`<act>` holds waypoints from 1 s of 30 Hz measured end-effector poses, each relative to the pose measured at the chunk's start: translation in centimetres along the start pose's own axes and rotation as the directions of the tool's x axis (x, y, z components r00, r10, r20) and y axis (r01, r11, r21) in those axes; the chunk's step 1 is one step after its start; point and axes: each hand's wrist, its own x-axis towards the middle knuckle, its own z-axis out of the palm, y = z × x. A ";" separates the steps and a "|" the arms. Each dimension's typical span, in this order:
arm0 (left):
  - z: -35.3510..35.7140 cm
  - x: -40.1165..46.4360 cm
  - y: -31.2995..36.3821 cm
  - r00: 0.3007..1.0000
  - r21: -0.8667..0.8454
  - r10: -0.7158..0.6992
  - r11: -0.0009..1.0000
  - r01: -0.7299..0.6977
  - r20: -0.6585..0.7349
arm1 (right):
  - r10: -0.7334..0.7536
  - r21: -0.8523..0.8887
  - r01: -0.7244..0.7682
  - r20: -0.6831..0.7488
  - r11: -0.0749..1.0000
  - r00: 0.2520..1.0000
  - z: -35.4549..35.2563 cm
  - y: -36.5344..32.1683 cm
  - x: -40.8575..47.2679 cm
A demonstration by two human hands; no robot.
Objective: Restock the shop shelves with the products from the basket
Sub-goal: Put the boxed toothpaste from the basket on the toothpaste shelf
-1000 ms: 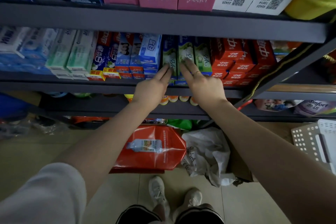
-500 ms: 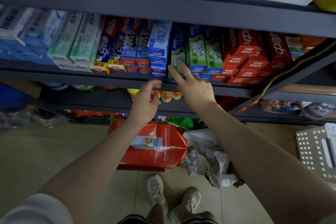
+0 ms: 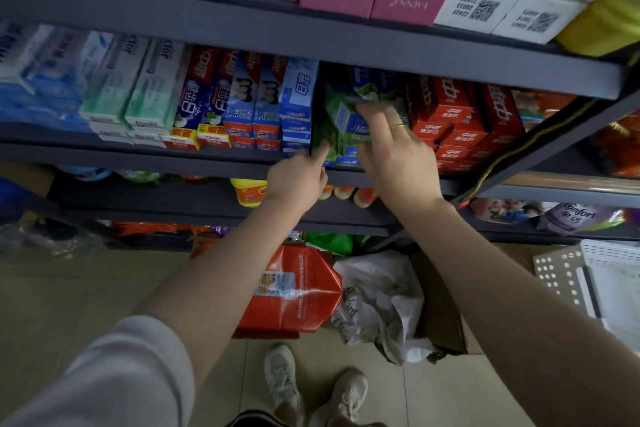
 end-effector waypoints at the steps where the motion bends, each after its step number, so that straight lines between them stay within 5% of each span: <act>1: 0.0 -0.1 0.1 1.000 0.033 0.011 0.999 -0.011 -0.001 | -0.019 -0.017 0.019 0.002 1.000 1.000 -0.1 0.2 0.1; 7: 1.9 -4.9 -0.7 0.982 -0.032 0.112 0.992 -0.118 -0.150 | -0.078 -0.046 0.080 0.035 0.996 0.996 0.6 -0.2 -1.5; 10: 2.2 -5.0 0.0 0.988 -0.269 -0.109 0.960 0.077 -0.109 | -0.077 -0.028 0.078 0.059 0.997 0.995 1.2 -0.5 -2.2; 13: 2.2 -3.4 0.9 0.934 -0.535 -0.357 0.787 0.306 0.008 | -0.081 0.017 0.079 0.079 0.997 0.994 1.5 -0.5 -2.8; 18: 1.5 -4.3 1.3 0.935 -0.502 -0.353 0.817 0.285 -0.044 | -0.061 0.082 0.054 0.084 0.995 0.995 1.0 -0.2 -2.4; 22: 0.4 -8.6 0.9 0.927 -0.602 -0.375 0.735 0.310 0.020 | -0.008 0.145 -0.001 0.062 0.989 0.998 0.7 -0.3 -1.6; 24: -0.6 -9.9 1.5 0.909 -0.750 -0.405 0.572 0.332 0.094 | 0.004 0.165 -0.014 0.063 0.986 0.998 0.5 -0.7 -1.8; 25: -1.2 -9.8 2.0 0.884 -0.833 -0.433 0.412 0.368 0.177 | 0.006 0.173 -0.017 0.064 0.985 0.998 0.4 -0.8 -1.9; 28: -2.6 -8.3 3.4 0.724 -0.814 -0.373 -0.298 0.499 0.581 | 0.030 0.204 -0.044 0.071 0.978 0.997 -0.5 -0.8 -2.1; 30: -2.8 -7.6 3.5 0.679 -0.653 -0.228 -0.593 0.472 0.698 | 0.029 0.217 -0.046 0.077 0.975 0.997 -1.1 -0.5 -1.8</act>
